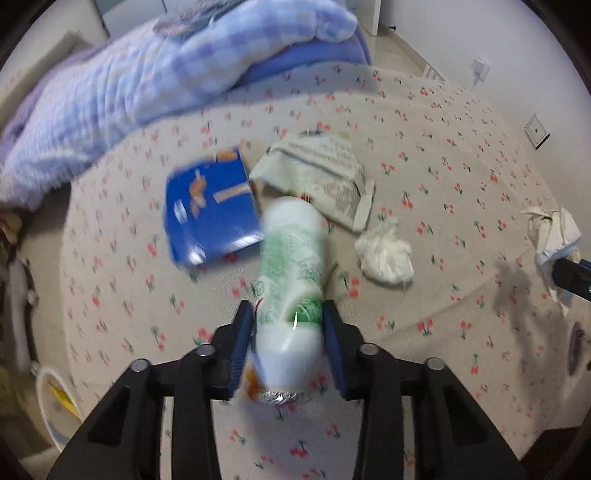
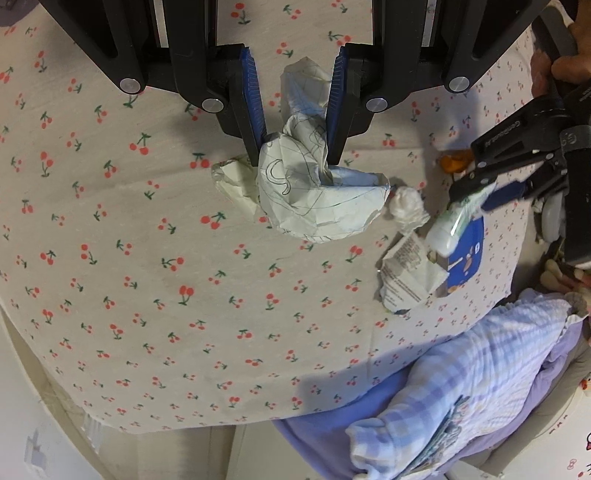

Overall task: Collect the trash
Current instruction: 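Grasp the crumpled white paper with the right tool while the left tool grasps a white bottle, then drop the white bottle and crumpled paper into the wastebasket with both tools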

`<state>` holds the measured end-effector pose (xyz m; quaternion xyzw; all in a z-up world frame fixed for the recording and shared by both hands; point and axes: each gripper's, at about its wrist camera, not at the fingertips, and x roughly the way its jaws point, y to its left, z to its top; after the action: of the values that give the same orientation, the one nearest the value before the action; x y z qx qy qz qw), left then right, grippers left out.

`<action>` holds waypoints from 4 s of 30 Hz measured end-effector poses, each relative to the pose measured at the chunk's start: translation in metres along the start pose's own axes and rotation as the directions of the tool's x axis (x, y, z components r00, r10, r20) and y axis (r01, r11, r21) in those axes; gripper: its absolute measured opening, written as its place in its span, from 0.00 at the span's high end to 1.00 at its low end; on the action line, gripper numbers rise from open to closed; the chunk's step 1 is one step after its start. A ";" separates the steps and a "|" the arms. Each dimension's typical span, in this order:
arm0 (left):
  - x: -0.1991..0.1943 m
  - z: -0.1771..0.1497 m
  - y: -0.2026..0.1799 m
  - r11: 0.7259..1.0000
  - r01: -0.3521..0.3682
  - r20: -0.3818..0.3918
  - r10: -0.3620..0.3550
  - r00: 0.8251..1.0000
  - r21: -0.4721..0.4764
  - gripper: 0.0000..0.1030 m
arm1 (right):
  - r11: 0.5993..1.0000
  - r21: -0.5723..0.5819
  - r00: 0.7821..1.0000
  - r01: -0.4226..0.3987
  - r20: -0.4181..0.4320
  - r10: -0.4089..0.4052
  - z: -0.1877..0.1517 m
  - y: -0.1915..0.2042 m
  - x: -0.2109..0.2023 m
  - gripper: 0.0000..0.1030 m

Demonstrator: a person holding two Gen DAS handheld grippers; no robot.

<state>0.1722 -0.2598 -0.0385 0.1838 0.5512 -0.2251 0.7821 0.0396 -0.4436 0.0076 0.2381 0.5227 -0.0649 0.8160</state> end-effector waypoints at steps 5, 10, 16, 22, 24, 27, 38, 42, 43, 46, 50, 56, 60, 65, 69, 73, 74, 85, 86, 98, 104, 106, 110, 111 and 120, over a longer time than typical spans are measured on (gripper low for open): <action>0.005 -0.003 0.008 0.999 0.032 0.015 -0.032 0.999 -0.026 0.62 | 1.000 -0.020 1.000 0.002 -0.009 -0.002 -0.002 0.010 0.004 0.73; 0.014 0.004 0.018 0.989 0.111 0.001 -0.111 0.994 -0.097 0.62 | 0.999 -0.033 1.000 0.013 -0.026 -0.014 -0.005 0.015 0.010 0.73; 0.011 -0.001 0.027 0.973 0.168 0.000 -0.170 0.985 -0.157 0.63 | 0.999 -0.032 0.999 0.019 -0.027 -0.019 -0.004 0.018 0.012 0.73; -0.003 -0.015 0.032 0.964 0.222 -0.007 -0.225 0.974 -0.147 0.62 | 0.999 -0.040 1.000 0.009 -0.026 -0.010 -0.004 0.026 0.012 0.73; -0.004 -0.019 0.034 0.966 0.212 -0.006 -0.215 0.977 -0.146 0.62 | 0.999 -0.048 1.000 0.008 -0.028 -0.009 -0.005 0.029 0.013 0.73; -0.001 -0.023 0.041 0.968 0.194 -0.006 -0.197 0.980 -0.159 0.63 | 0.998 -0.055 0.999 0.008 -0.031 -0.010 -0.006 0.031 0.014 0.73; -0.015 -0.038 0.066 0.945 0.186 0.050 -0.179 0.983 -0.270 0.66 | 0.997 -0.071 0.999 0.018 -0.034 -0.020 -0.006 0.033 0.014 0.73; -0.037 -0.050 0.082 0.934 0.187 0.080 -0.171 0.982 -0.303 0.66 | 0.996 -0.084 1.000 0.007 -0.027 -0.010 -0.007 0.044 0.012 0.73; -0.041 -0.053 0.086 0.932 0.186 0.085 -0.168 0.982 -0.311 0.67 | 0.996 -0.091 1.000 0.005 -0.026 -0.007 -0.007 0.048 0.012 0.73; -0.057 -0.071 0.103 0.923 0.179 0.114 -0.149 0.982 -0.340 0.67 | 0.994 -0.109 1.000 -0.009 -0.026 0.006 -0.009 0.063 0.013 0.73; -0.066 -0.099 0.135 0.902 0.156 0.133 -0.111 0.985 -0.403 0.66 | 0.986 -0.160 0.999 -0.039 -0.039 0.033 -0.016 0.097 0.019 0.73; -0.075 -0.134 0.186 0.855 0.130 0.134 -0.072 0.988 -0.502 0.66 | 0.966 -0.251 0.996 -0.068 -0.073 0.051 -0.031 0.155 0.036 0.73; -0.076 -0.160 0.226 0.803 0.124 0.124 -0.063 0.990 -0.582 0.66 | 0.946 -0.311 0.993 -0.094 -0.097 0.067 -0.044 0.193 0.047 0.73; -0.081 -0.191 0.266 0.772 0.079 0.109 -0.013 0.994 -0.631 0.66 | 0.926 -0.358 0.988 -0.121 -0.131 0.078 -0.055 0.232 0.065 0.73; -0.082 -0.210 0.292 0.756 0.042 0.089 0.022 0.996 -0.654 0.66 | 0.913 -0.386 0.986 -0.136 -0.142 0.087 -0.061 0.260 0.076 0.73; -0.075 -0.228 0.318 0.713 0.020 0.069 0.040 0.997 -0.701 0.66 | 0.899 -0.408 0.983 -0.156 -0.156 0.100 -0.067 0.286 0.086 0.73; -0.073 -0.232 0.324 0.703 0.029 0.077 0.037 0.996 -0.710 0.66 | 0.896 -0.414 0.982 -0.160 -0.159 0.102 -0.069 0.291 0.088 0.73; -0.071 -0.250 0.339 0.688 -0.154 -0.046 0.172 0.984 -0.709 0.10 | 0.859 -0.464 0.972 -0.215 -0.190 0.141 -0.082 0.342 0.112 0.73; -0.073 -0.253 0.339 0.694 -0.151 -0.041 0.174 0.984 -0.704 0.08 | 0.854 -0.471 0.971 -0.219 -0.190 0.144 -0.083 0.346 0.114 0.72; -0.089 -0.288 0.355 0.683 -0.165 -0.041 0.195 0.980 -0.711 0.06 | 0.807 -0.517 0.954 -0.286 -0.230 0.191 -0.105 0.403 0.144 0.72; -0.096 -0.295 0.358 0.677 -0.162 -0.030 0.203 0.979 -0.718 0.05 | 0.791 -0.518 0.943 -0.326 -0.238 0.233 -0.110 0.418 0.150 0.68; -0.098 -0.295 0.358 0.677 -0.160 -0.026 0.204 0.979 -0.718 0.05 | 0.784 -0.504 0.931 -0.362 -0.247 0.270 -0.110 0.420 0.150 0.49; -0.100 -0.294 0.357 0.678 -0.156 -0.018 0.206 0.978 -0.718 0.04 | 0.785 -0.501 0.931 -0.365 -0.223 0.290 -0.109 0.419 0.140 0.42; -0.101 -0.293 0.356 0.680 -0.156 -0.018 0.206 0.978 -0.716 0.04 | 0.786 -0.505 0.934 -0.357 -0.217 0.285 -0.108 0.418 0.138 0.42; -0.103 -0.274 0.339 0.710 -0.090 0.039 0.163 0.986 -0.698 0.00 | 0.848 -0.493 0.980 -0.197 -0.093 0.173 -0.089 0.369 0.108 0.30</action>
<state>0.1170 0.1839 -0.0170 -0.0964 0.5428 0.0431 0.8332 0.1455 -0.0635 0.0002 0.0696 0.5146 0.1569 0.8401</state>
